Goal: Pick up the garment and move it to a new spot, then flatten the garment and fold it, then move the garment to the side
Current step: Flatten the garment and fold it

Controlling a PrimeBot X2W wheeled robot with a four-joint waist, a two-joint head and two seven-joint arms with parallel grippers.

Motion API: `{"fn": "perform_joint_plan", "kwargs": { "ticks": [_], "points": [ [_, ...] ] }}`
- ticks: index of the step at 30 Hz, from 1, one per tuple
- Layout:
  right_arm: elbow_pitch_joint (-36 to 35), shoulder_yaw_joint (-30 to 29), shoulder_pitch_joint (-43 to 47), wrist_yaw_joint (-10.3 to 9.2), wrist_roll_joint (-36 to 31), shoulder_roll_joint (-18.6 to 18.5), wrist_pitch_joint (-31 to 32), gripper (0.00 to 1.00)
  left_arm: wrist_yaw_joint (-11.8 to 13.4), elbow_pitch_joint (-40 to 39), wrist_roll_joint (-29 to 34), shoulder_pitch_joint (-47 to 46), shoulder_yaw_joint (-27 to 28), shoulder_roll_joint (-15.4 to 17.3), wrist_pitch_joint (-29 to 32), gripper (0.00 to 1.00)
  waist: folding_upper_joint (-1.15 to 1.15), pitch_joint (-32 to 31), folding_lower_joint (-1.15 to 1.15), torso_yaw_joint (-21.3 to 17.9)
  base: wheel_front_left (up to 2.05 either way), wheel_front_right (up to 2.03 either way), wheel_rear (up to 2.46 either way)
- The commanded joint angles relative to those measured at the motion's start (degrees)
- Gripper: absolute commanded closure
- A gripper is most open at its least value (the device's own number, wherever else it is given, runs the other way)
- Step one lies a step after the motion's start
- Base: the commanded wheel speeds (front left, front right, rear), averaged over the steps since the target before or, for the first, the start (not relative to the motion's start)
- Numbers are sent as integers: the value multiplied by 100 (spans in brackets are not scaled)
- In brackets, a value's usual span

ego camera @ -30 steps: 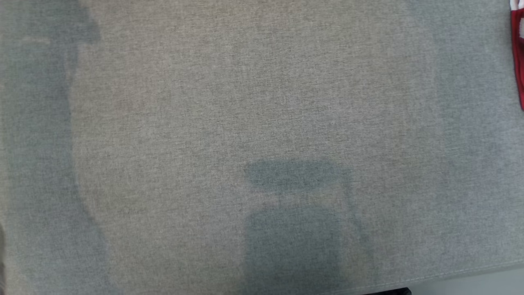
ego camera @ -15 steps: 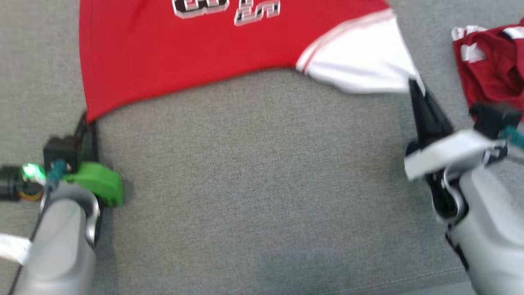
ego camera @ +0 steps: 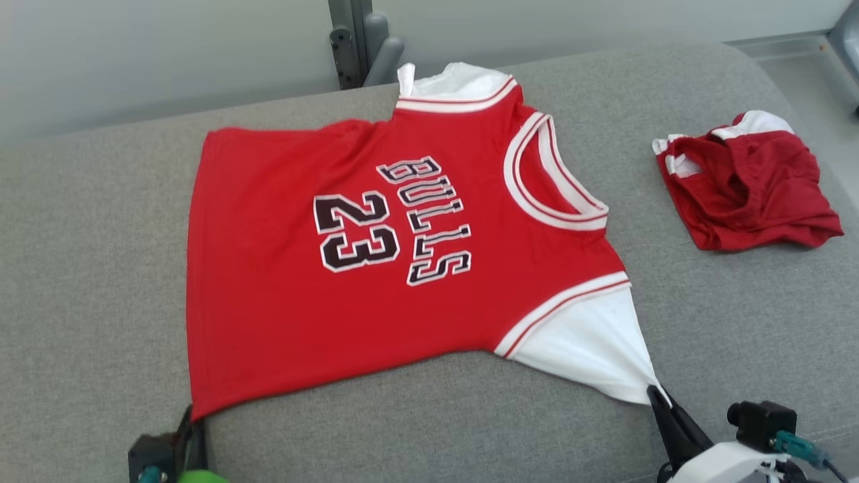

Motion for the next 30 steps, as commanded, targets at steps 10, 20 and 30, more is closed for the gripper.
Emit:
{"fn": "perform_joint_plan", "kwargs": {
  "ticks": [10,20,30],
  "points": [
    [89,53,1166,-13,-332,-95,-14,100,-74,-404,105,1411,366,-402,6,100,56,-917,1,-80,0,0,0],
    [-370,26,1179,-12,-310,-218,-14,100,-235,-868,335,1652,479,-515,5,100,56,-782,1,7,0,0,0],
    [-1117,-311,160,-10,-413,-55,-15,100,-513,-1798,568,662,460,-533,5,100,56,-364,1,222,0,0,0]
  ]
}}
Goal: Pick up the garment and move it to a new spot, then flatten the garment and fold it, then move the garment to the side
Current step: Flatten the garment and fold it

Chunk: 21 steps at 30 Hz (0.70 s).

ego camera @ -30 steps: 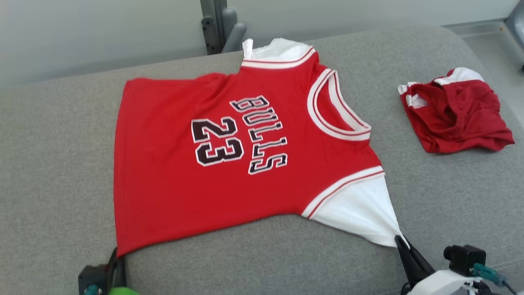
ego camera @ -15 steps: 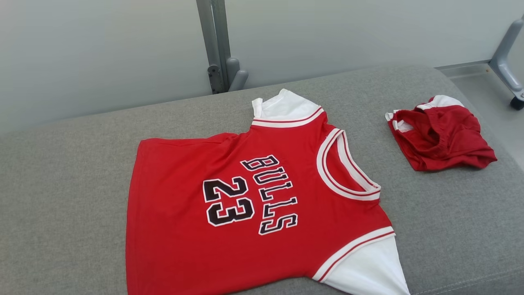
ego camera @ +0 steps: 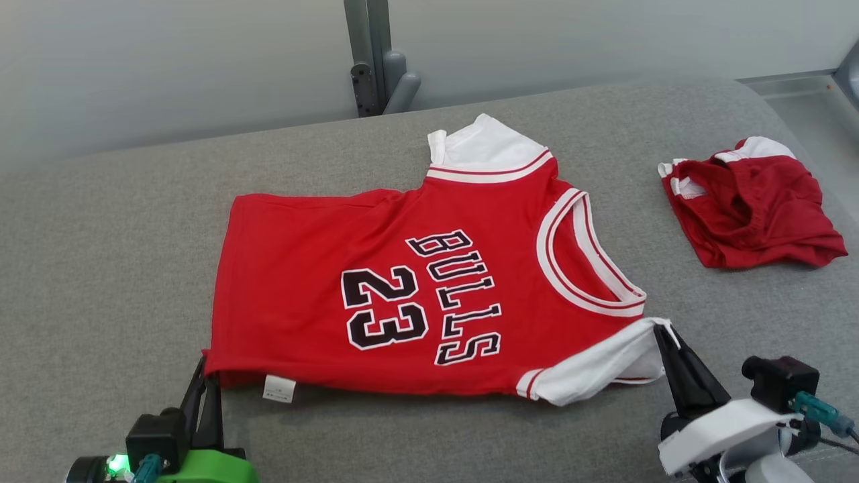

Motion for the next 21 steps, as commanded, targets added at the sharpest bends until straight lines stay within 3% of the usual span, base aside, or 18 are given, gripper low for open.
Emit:
{"fn": "perform_joint_plan", "kwargs": {
  "ticks": [1,11,21],
  "points": [
    [34,-11,-152,-7,-64,12,-13,100,-33,34,46,-116,19,19,3,100,55,127,1,100,0,0,0],
    [952,-191,-1762,-7,-569,246,-13,100,-19,755,149,-1254,51,102,3,100,55,614,1,203,0,0,0],
    [1635,-390,-2725,-7,-989,348,-14,100,0,1545,198,-2034,-19,148,3,100,55,1125,1,263,0,0,0]
  ]
}}
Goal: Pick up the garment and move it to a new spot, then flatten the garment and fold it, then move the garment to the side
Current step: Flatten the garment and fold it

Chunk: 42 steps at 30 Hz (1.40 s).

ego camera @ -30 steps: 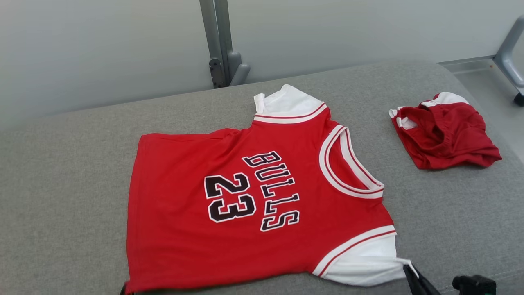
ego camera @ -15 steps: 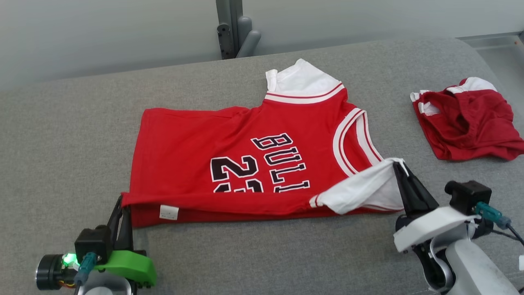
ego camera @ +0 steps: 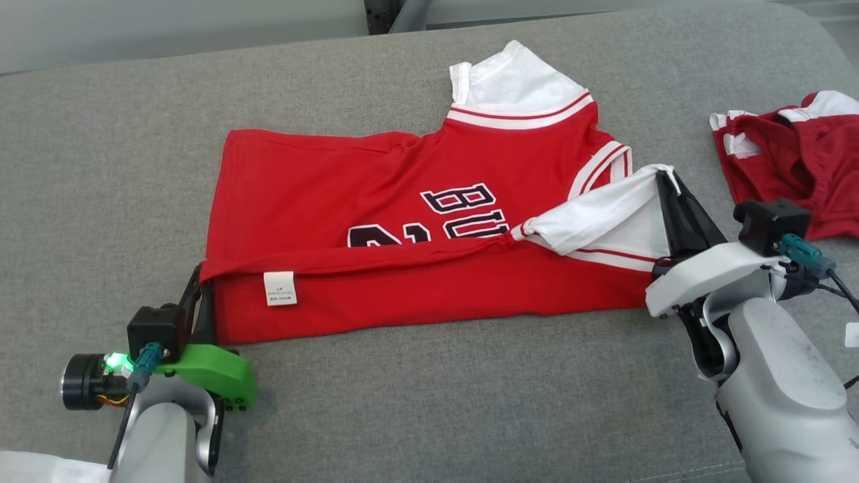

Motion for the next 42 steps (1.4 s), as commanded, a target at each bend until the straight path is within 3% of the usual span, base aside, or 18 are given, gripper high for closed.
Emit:
{"fn": "perform_joint_plan", "kwargs": {
  "ticks": [1,14,15,16,17,21,31,42],
  "points": [
    [77,-40,-107,-7,-74,15,-13,100,19,39,14,-138,3,49,3,100,56,162,0,31,0,0,0],
    [581,-191,-683,-7,-323,270,-14,100,74,202,43,-625,-90,81,3,100,56,528,0,59,0,0,0],
    [612,-210,-718,-7,-326,289,-13,96,93,212,26,-658,-73,74,3,100,56,557,0,64,0,0,0],
    [622,-269,-761,-7,-331,299,-14,33,116,202,-2,-682,-53,66,3,58,56,573,0,67,0,0,0],
    [632,-326,-784,-7,-355,300,-13,0,131,162,-37,-690,-23,52,3,0,56,582,0,72,0,0,0],
    [336,-607,-589,-7,-477,336,-14,0,207,-28,-97,-450,37,7,3,0,56,503,0,90,0,0,0],
    [-219,-534,847,-7,-262,284,-14,0,220,-514,-158,397,29,-120,3,0,56,189,0,25,0,0,0],
    [-143,-637,1616,-7,-15,439,-14,0,257,-698,-243,896,-164,-209,3,0,56,55,0,-7,0,0,0]
  ]
}}
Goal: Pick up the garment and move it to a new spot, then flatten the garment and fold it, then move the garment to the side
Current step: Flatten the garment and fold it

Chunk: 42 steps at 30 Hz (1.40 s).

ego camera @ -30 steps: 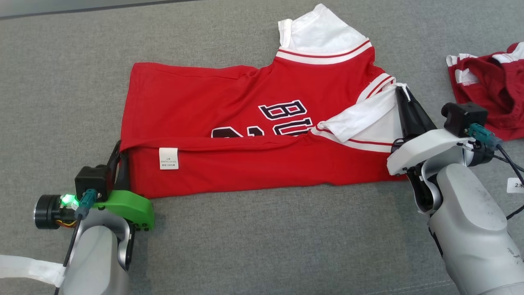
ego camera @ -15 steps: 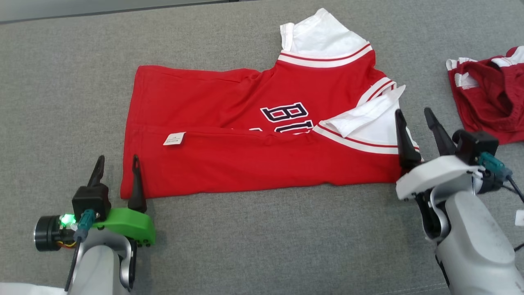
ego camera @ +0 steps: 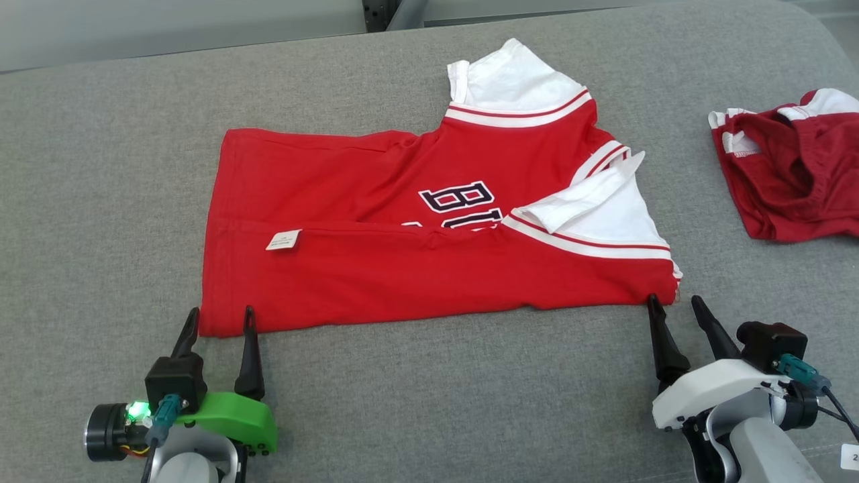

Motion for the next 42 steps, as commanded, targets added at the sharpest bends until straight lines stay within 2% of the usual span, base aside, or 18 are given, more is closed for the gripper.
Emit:
{"fn": "perform_joint_plan", "kwargs": {
  "ticks": [1,13,14,16,22,27,28,29,30,36,42],
  "points": [
    [33,-23,-26,-7,80,22,-16,0,24,-14,-16,48,-16,7,3,0,56,10,0,23,0,0,0],
    [208,-78,-276,-7,206,74,-15,2,4,-102,37,-18,-35,-8,3,0,56,60,0,147,0,0,0],
    [254,-34,-299,-7,188,56,-15,45,-3,-92,33,-29,-32,-8,3,0,56,64,0,152,0,0,0],
    [326,14,-333,-7,189,39,-15,100,-41,-68,-12,-65,-26,-9,3,0,56,83,0,156,0,0,0],
    [324,119,-429,-9,145,-20,-15,100,-132,98,-140,-187,43,-10,3,0,56,168,0,133,0,0,0],
    [229,197,-459,-7,116,-26,-15,100,-154,549,-324,-348,156,-11,3,0,56,244,0,68,0,0,0],
    [217,211,-459,-7,109,-22,-15,100,-183,627,-325,-402,135,-11,5,24,56,252,0,56,0,0,0],
    [207,210,-453,-7,132,-7,-15,100,-201,676,-346,-446,109,-11,7,84,56,256,0,45,0,0,0],
    [195,211,-444,-8,145,-6,-15,100,-235,727,-358,-456,78,-12,7,100,56,257,0,39,0,0,0],
    [199,192,-303,-8,196,27,-15,100,-293,805,-441,-391,4,-4,7,100,56,80,0,22,0,0,0],
    [314,185,-62,-8,250,85,-15,100,-284,735,-464,23,100,-3,6,100,56,-430,0,32,0,0,0]
  ]
}}
